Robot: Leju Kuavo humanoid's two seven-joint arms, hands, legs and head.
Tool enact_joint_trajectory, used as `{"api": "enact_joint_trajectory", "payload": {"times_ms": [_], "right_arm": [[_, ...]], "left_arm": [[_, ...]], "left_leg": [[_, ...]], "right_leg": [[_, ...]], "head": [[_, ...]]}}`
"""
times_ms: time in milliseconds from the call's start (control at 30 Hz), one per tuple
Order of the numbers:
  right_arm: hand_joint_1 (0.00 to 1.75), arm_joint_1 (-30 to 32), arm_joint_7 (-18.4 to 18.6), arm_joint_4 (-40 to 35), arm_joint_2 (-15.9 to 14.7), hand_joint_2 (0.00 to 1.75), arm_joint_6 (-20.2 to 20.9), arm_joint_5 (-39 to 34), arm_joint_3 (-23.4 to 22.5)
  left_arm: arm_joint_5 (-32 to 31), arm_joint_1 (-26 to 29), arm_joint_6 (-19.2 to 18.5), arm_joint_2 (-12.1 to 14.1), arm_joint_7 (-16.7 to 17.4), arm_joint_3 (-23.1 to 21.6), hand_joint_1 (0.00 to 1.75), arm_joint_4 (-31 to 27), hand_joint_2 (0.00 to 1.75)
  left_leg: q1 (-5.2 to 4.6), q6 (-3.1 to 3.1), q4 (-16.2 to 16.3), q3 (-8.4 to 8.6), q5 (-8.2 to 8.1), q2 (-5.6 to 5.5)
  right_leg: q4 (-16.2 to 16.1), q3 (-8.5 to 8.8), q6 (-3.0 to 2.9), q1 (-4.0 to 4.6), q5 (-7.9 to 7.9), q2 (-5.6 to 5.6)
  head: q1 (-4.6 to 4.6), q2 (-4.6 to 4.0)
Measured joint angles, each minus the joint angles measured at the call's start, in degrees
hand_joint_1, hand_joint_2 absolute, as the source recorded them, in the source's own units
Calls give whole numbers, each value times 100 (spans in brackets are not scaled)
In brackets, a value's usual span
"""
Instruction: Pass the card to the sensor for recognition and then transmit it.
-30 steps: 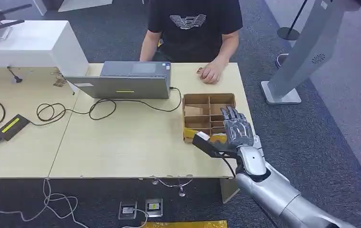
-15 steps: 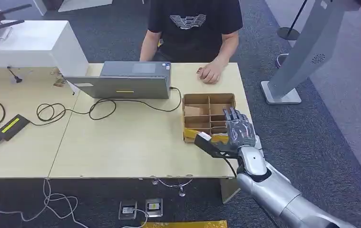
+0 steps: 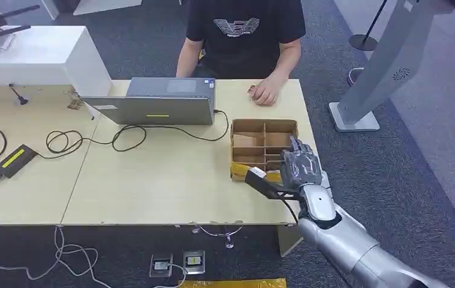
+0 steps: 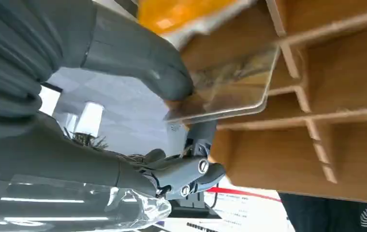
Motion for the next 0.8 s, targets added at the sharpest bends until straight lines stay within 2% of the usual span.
{"api": "enact_joint_trajectory", "payload": {"times_ms": [533, 800], "right_arm": [[175, -123, -363, 273, 155, 175, -168, -175, 0], [175, -178, -538, 526, 339, 175, -306, -219, 0]], "left_arm": [[-92, 0, 0, 0, 7, 212, 0, 0, 0], [-94, 2, 0, 2, 22, 374, 0, 0, 0]], "left_leg": [[0, 0, 0, 0, 0, 0], [1, 0, 0, -1, 0, 2]], "right_leg": [[0, 0, 0, 0, 0, 1], [1, 1, 0, 1, 0, 3]], "head": [[0, 2], [0, 2]]}}
